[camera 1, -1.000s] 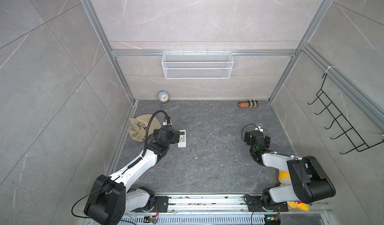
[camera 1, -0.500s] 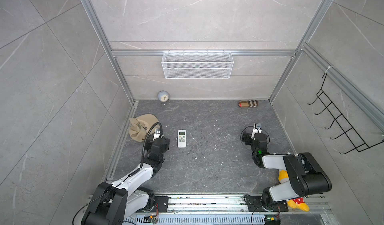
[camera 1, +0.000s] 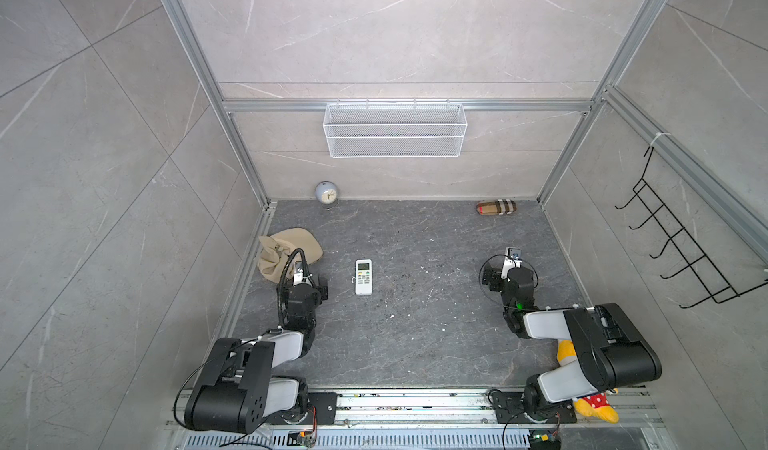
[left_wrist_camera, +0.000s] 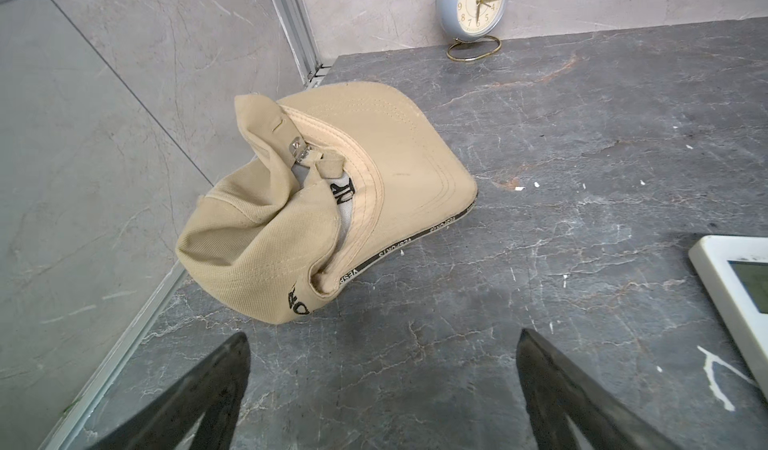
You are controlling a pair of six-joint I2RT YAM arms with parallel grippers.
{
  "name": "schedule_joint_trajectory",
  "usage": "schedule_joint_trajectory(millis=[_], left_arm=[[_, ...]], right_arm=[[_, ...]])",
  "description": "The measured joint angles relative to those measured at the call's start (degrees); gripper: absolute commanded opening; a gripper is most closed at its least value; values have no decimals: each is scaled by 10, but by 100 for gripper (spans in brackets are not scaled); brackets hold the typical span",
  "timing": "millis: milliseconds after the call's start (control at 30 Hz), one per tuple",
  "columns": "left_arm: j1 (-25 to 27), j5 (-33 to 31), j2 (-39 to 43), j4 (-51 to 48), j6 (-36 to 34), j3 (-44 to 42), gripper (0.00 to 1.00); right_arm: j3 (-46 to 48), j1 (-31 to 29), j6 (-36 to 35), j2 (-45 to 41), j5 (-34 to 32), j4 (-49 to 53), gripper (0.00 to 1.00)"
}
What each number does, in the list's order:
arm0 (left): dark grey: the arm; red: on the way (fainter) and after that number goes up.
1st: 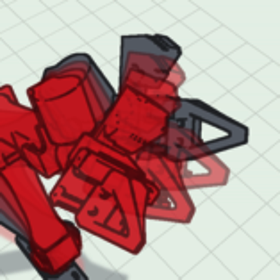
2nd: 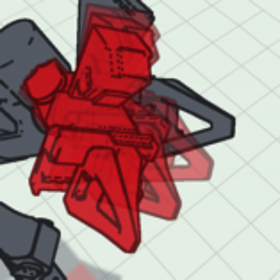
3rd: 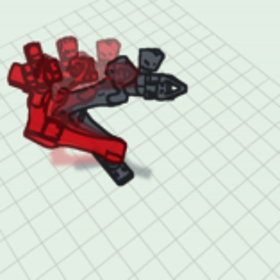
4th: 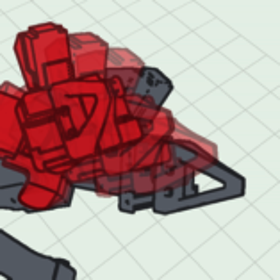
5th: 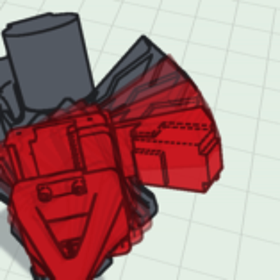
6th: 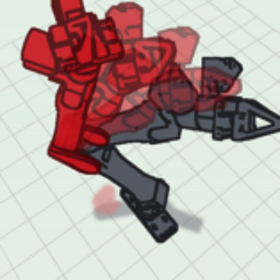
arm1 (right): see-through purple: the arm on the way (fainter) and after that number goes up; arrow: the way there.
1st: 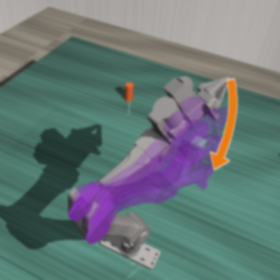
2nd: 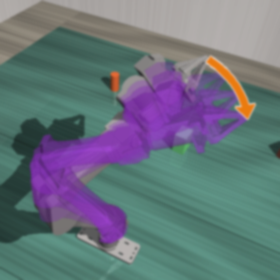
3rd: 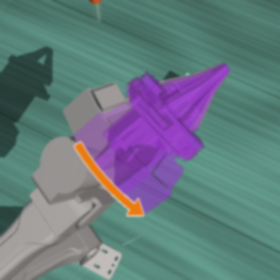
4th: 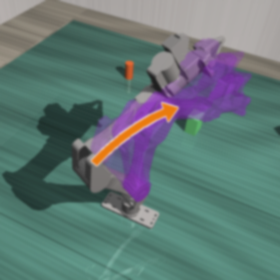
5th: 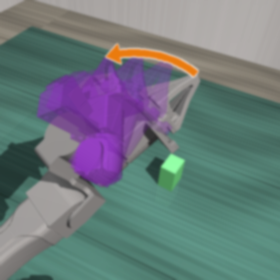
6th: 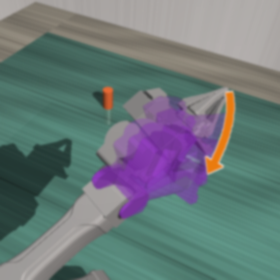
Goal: Load the batteries into the remote control
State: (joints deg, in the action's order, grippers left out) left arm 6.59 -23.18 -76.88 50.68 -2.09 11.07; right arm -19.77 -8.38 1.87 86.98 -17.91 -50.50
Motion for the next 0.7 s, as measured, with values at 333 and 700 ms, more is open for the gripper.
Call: schedule_joint_trajectory(millis=[333, 700], left_arm=[[-25, 40, -105, 84, 2, 15, 100], [-42, 52, -104, 34, 11, 56, 100]], right_arm=[[0, 0, 0, 0, 2, 0, 99], [0, 0, 0, 0, 2, 0, 99]])
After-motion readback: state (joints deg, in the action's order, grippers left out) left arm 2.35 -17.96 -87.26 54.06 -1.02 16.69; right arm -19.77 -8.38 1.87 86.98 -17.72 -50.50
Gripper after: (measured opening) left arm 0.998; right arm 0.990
